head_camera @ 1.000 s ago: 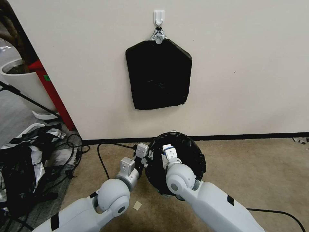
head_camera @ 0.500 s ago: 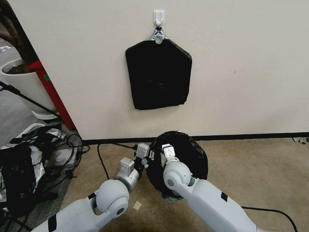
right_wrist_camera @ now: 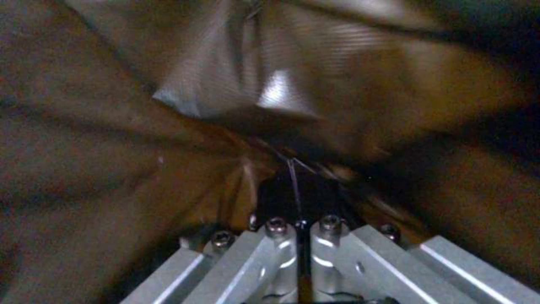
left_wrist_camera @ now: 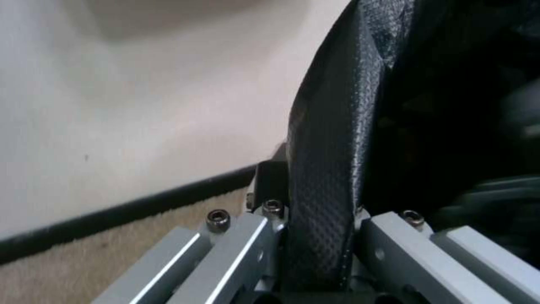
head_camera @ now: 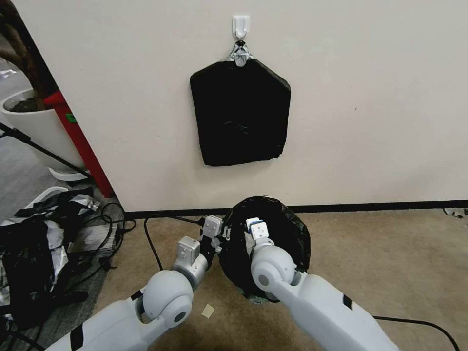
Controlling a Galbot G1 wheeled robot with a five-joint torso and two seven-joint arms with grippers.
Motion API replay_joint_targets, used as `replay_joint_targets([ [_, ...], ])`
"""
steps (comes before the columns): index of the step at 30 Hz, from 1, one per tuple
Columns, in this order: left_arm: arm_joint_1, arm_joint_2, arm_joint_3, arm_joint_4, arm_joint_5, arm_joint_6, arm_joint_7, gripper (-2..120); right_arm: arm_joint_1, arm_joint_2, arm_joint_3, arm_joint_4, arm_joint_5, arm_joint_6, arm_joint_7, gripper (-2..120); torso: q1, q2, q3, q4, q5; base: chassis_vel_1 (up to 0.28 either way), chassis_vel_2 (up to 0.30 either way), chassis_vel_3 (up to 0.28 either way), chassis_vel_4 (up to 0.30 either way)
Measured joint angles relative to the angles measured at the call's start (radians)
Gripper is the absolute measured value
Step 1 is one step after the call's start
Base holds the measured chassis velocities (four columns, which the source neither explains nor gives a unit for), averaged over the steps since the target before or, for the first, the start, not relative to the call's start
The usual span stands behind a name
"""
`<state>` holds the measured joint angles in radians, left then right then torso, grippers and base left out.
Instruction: Place a trash bag onto the trash bin.
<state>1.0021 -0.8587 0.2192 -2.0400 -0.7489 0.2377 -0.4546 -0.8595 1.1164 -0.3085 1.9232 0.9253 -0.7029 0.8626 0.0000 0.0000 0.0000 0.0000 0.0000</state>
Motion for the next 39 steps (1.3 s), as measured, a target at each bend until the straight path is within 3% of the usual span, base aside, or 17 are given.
replay_joint_targets([
  [5,-0.015,-0.016,-0.013,0.022,-0.074,0.026,-0.032,3,-0.052,-0.075,0.049,0.136,-0.001,0.0,-0.061,2,0.0,0.0,0.0,0.0001,0.0002,0.0,0.0,0.0,0.0],
  [7,-0.024,-0.031,-0.026,0.037,-0.144,0.054,-0.062,3,-0.108,-0.128,0.111,0.225,-0.047,0.01,-0.155,10,0.0,0.0,0.0,-0.0001,0.0001,0.0,0.0,0.0,0.0],
  [8,-0.032,-0.049,-0.044,0.052,-0.242,0.087,-0.106,3,-0.172,-0.175,0.175,0.294,-0.117,0.039,-0.267,15,0.0,0.0,0.0,-0.0002,0.0002,0.0,0.0,0.0,0.0],
  [12,-0.048,-0.073,-0.058,0.079,-0.347,0.115,-0.155,3,-0.247,-0.211,0.26,0.354,-0.196,0.082,-0.358,25,0.0,0.0,0.0,-0.0002,0.0003,0.0,0.0,0.0,0.0],
  [15,-0.068,-0.12,-0.074,0.132,-0.448,0.145,-0.207,3,-0.335,-0.241,0.36,0.398,-0.28,0.139,-0.438,40,0.0,0.0,0.0,-0.0003,0.0001,0.0,0.0,0.0,0.0],
  [16,-0.068,-0.12,-0.074,0.132,-0.448,0.145,-0.207,3,-0.335,-0.241,0.36,0.398,-0.28,0.139,-0.438,40,0.0,0.0,0.0,-0.0003,0.0001,0.0,0.0,0.0,0.0],
  [24,-0.07,-0.182,-0.103,0.186,-0.568,0.234,-0.306,3,-0.419,-0.242,0.441,0.401,-0.292,0.167,-0.457,74,0.0,0.0,0.0,-0.0001,0.0001,0.0,0.0,0.0,0.0],
  [31,-0.068,-0.2,-0.103,0.21,-0.573,0.252,-0.315,5,-0.439,-0.235,0.456,0.396,-0.297,0.173,-0.459,97,0.0,0.0,0.0,0.0,0.0,0.0,0.0,0.0,0.0],
  [33,-0.068,-0.2,-0.103,0.21,-0.573,0.252,-0.315,7,-0.441,-0.234,0.457,0.395,-0.297,0.174,-0.459,99,0.0,0.0,0.0,0.0,-0.0001,0.0,0.0,0.0,0.0],
  [35,-0.067,-0.185,-0.108,0.193,-0.567,0.251,-0.3,19,-0.454,-0.226,0.469,0.391,-0.3,0.178,-0.46,100,0.0,0.0,0.0,0.0001,-0.0001,0.0,0.0,0.0,0.0],
  [39,-0.063,-0.17,-0.122,0.165,-0.555,0.25,-0.287,29,-0.462,-0.22,0.482,0.388,-0.301,0.181,-0.473,100,0.0,0.0,0.0,-0.0001,-0.0001,0.0,0.0,0.0,0.0],
])
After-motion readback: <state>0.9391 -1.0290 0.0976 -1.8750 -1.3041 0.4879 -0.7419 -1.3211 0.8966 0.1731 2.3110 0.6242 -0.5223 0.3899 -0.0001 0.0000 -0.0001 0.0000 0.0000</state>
